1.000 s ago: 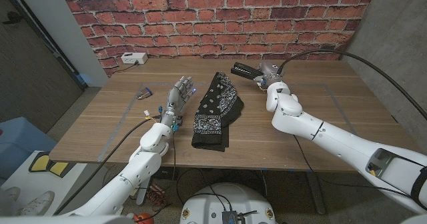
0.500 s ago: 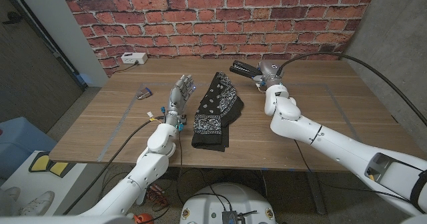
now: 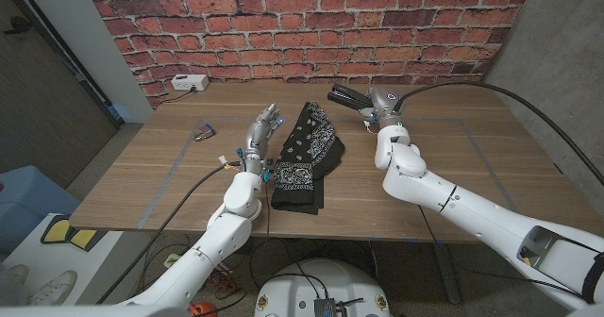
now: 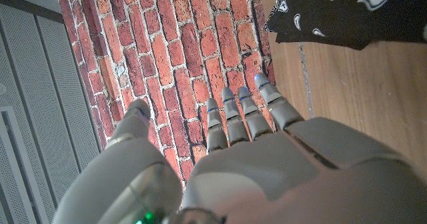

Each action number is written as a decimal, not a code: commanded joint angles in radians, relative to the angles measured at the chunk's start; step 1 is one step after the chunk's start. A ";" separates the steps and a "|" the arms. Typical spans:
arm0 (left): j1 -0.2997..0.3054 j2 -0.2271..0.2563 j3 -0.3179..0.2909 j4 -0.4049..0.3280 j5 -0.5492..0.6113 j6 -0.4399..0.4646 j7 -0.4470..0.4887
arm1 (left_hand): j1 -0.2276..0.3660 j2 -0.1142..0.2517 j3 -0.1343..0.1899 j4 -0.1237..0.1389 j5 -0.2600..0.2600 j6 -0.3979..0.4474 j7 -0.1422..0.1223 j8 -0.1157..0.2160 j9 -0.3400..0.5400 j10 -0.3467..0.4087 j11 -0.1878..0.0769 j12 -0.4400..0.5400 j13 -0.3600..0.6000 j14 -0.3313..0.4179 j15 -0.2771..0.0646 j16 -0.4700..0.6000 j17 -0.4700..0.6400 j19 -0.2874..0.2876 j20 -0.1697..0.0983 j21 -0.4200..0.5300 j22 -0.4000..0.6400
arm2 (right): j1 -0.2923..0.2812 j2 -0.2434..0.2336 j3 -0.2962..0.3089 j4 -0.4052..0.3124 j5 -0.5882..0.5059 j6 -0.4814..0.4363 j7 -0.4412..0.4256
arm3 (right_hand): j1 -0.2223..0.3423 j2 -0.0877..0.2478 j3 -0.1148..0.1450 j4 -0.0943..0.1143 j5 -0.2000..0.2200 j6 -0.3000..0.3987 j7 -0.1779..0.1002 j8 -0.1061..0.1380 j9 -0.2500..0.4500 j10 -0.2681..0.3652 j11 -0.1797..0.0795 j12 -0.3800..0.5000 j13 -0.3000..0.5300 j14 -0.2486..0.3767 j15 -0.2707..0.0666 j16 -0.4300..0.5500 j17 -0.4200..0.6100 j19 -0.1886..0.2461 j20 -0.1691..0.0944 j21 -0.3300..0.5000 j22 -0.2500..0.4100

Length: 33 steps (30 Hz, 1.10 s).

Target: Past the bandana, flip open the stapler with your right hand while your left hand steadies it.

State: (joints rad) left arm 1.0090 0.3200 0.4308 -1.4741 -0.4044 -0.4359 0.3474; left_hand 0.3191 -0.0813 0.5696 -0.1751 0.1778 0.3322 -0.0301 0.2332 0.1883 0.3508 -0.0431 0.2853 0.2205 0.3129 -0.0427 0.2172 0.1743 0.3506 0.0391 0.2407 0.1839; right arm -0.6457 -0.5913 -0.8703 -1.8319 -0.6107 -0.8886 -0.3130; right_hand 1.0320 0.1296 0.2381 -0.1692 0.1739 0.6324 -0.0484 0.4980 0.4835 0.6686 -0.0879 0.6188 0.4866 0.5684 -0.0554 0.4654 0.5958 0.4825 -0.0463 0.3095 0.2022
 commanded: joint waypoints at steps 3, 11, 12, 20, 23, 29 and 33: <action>-0.002 -0.054 0.027 -0.020 0.051 0.008 0.078 | 0.012 -0.013 -0.011 0.003 0.005 0.011 0.004 0.003 0.006 0.021 0.000 0.007 0.004 0.027 -0.032 0.008 0.006 0.015 0.004 0.004 0.003 | -0.052 -0.003 0.034 -0.016 0.006 0.034 -0.070 | 0.036 0.048 0.065 0.057 0.003 0.117 -0.102 0.031 0.022 0.093 -0.076 0.008 0.004 0.015 -0.178 -0.001 0.006 0.006 -0.003 0.008 0.002; -0.002 -0.041 0.033 -0.040 -0.017 0.055 0.018 | 0.009 -0.018 -0.025 0.015 0.002 -0.010 0.013 -0.011 0.007 0.001 0.008 -0.004 0.006 0.021 -0.018 -0.001 0.007 0.008 0.016 -0.001 0.005 | -0.084 0.013 0.053 -0.027 0.000 0.030 -0.124 | 0.035 0.047 0.066 0.056 0.003 0.118 -0.101 0.030 0.021 0.097 -0.076 0.010 0.002 0.019 -0.179 -0.004 0.010 0.007 -0.002 0.011 0.002; -0.002 -0.041 0.033 -0.044 -0.015 0.068 0.028 | 0.009 -0.017 -0.026 0.016 0.002 -0.015 0.014 -0.013 0.007 0.002 0.010 -0.004 0.007 0.020 -0.016 -0.002 0.007 0.000 0.019 -0.005 0.005 | -0.088 0.016 0.059 -0.026 0.004 0.038 -0.134 | 0.035 0.047 0.066 0.056 0.003 0.120 -0.100 0.030 0.021 0.097 -0.075 0.010 0.002 0.020 -0.178 -0.005 0.011 0.008 -0.001 0.012 0.002; 0.016 -0.028 0.032 -0.120 -0.020 0.187 0.100 | -0.018 -0.037 -0.052 0.030 -0.005 -0.015 0.027 -0.018 0.007 0.018 0.019 0.000 0.010 0.019 0.005 -0.007 0.010 -0.015 0.050 -0.014 0.004 | -0.101 0.052 0.066 0.004 0.000 0.063 -0.207 | 0.034 0.046 0.066 0.055 0.003 0.123 -0.098 0.029 0.021 0.097 -0.077 0.011 0.002 0.024 -0.178 -0.007 0.015 0.007 -0.001 0.014 0.002; 0.016 -0.035 0.032 -0.120 -0.029 0.175 0.098 | -0.024 -0.042 -0.057 0.031 -0.005 -0.013 0.032 -0.018 0.007 0.018 0.018 0.000 0.011 0.020 0.007 -0.007 0.011 -0.012 0.052 -0.014 0.004 | -0.110 0.064 0.072 0.014 0.003 0.074 -0.235 | 0.032 0.046 0.066 0.055 0.003 0.122 -0.099 0.028 0.021 0.098 -0.078 0.011 0.001 0.025 -0.177 -0.009 0.017 0.007 -0.001 0.015 0.002; 0.005 -0.046 0.050 -0.108 -0.036 0.156 0.073 | -0.046 -0.056 -0.080 0.038 -0.002 -0.013 0.040 -0.023 0.007 0.018 0.023 -0.003 0.016 -0.028 0.015 -0.027 0.011 -0.072 0.032 -0.040 0.002 | -0.118 0.070 0.075 0.031 0.001 0.105 -0.273 | 0.033 0.045 0.067 0.054 0.003 0.126 -0.099 0.028 0.021 0.101 -0.075 0.013 0.000 0.027 -0.178 -0.012 0.019 0.010 0.000 0.018 0.002; 0.011 -0.054 0.056 -0.113 -0.021 0.136 0.085 | -0.046 -0.056 -0.081 0.038 -0.002 -0.011 0.043 -0.022 0.007 0.018 0.023 -0.004 0.016 -0.026 0.015 -0.026 0.011 -0.074 0.031 -0.040 0.002 | -0.125 0.071 0.078 0.045 0.002 0.129 -0.297 | 0.032 0.046 0.067 0.054 0.003 0.124 -0.099 0.026 0.021 0.099 -0.076 0.012 -0.001 0.027 -0.178 -0.015 0.021 0.008 -0.002 0.018 0.002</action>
State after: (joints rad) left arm 1.0181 0.2803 0.4701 -1.5744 -0.4298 -0.2892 0.4256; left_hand 0.2791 -0.1394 0.4948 -0.1371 0.1736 0.3179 0.0061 0.2120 0.1933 0.3626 -0.0238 0.2854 0.2350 0.2907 -0.0251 0.1947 0.1842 0.2835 0.0698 0.2058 0.1839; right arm -0.7512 -0.5365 -0.8027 -1.8175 -0.6070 -0.8078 -0.5398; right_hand 1.0308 0.1308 0.2423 -0.1734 0.1705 0.6399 -0.0409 0.4980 0.4835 0.6759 -0.0806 0.6261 0.4828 0.5843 -0.0572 0.4545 0.6144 0.4824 -0.0463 0.3218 0.2022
